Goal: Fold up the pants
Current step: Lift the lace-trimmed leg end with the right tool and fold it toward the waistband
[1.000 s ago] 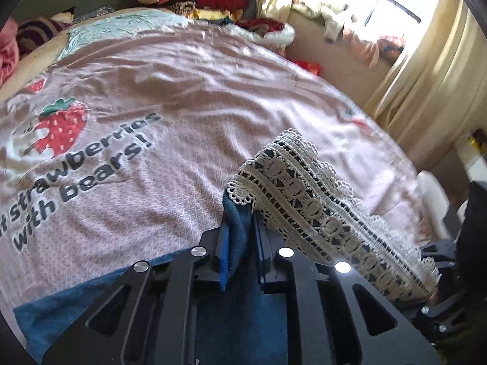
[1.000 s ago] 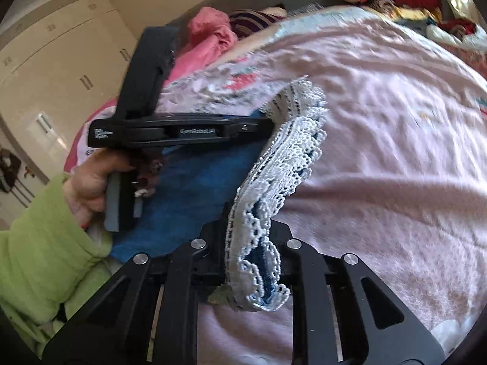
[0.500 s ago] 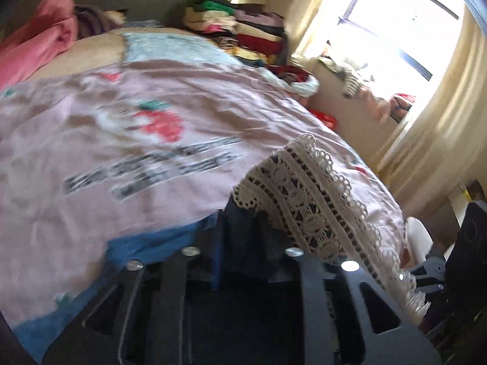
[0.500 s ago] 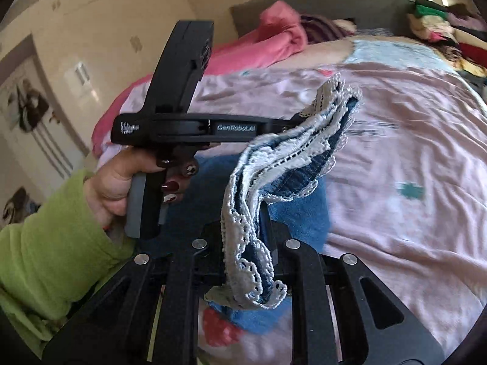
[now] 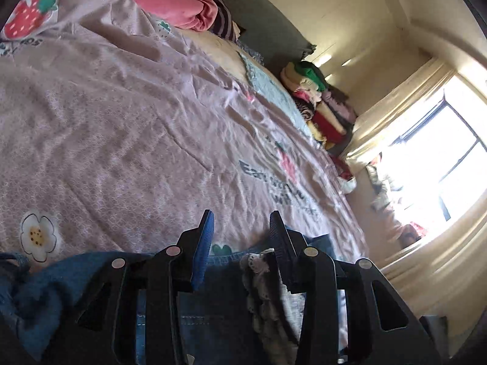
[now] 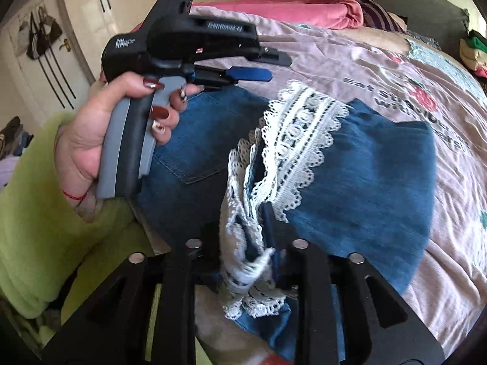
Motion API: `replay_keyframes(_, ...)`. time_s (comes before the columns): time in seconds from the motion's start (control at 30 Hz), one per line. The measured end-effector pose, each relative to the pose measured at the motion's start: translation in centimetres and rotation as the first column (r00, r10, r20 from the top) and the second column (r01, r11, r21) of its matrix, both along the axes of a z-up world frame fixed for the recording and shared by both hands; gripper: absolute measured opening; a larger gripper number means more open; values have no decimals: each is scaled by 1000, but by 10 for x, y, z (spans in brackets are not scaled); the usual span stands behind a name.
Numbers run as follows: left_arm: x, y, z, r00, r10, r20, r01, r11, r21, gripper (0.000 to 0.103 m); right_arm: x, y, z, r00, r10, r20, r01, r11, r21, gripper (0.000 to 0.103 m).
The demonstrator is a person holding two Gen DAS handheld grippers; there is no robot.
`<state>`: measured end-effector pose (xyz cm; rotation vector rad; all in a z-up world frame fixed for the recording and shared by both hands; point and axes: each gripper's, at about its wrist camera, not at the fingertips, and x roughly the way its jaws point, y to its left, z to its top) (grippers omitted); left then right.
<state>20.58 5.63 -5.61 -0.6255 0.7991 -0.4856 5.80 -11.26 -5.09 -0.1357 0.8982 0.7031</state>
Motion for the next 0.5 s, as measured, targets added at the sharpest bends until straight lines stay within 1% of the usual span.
replay_keyframes(0.03,0,-2,0,1000,-12,-1,12,1000,3,50,-4,1,3,1000,25,-6,-25,999,23,41)
replay_keyframes(0.07,0,-7,0,1000,-28,-3,28,999,18,53,-4,1,6,999,41,-6,-41,998,40,44)
replay_keyframes(0.13,-1,-16,1,998,-57,-5,57,997,48,53,-12,-4,18,997,70,15,-71,995,75,47)
replay_keyframes(0.17,-3,-15,0,998,-66,-7,67,996,52,53,-15,-7,24,997,66,31,-68,994,82,48)
replay_keyframes(0.2,-2,-18,-1,997,-77,-17,78,995,56,53,-15,-17,31,998,45,53,-50,995,92,52)
replay_keyframes(0.23,-2,-18,-4,996,-82,-25,83,995,53,53,-14,-23,35,998,20,65,-26,995,96,55)
replay_keyframes(0.27,-2,-20,-7,995,-93,-41,95,994,48,53,-10,-34,39,997,-18,76,11,995,97,56)
replay_keyframes(0.33,0,-24,-11,993,-103,-59,106,993,54,53,7,-61,42,989,-124,77,117,989,96,57)
replay_keyframes(0.37,1,-28,-13,992,-108,-69,113,991,74,53,21,-78,42,979,-192,65,185,978,101,57)
replay_keyframes(0.4,2,-31,-15,991,-110,-76,117,989,88,53,33,-91,42,972,-232,45,226,967,114,57)
replay_keyframes(0.5,2,-41,-22,988,-128,-92,139,982,126,52,65,-112,36,955,-298,-10,297,948,119,57)
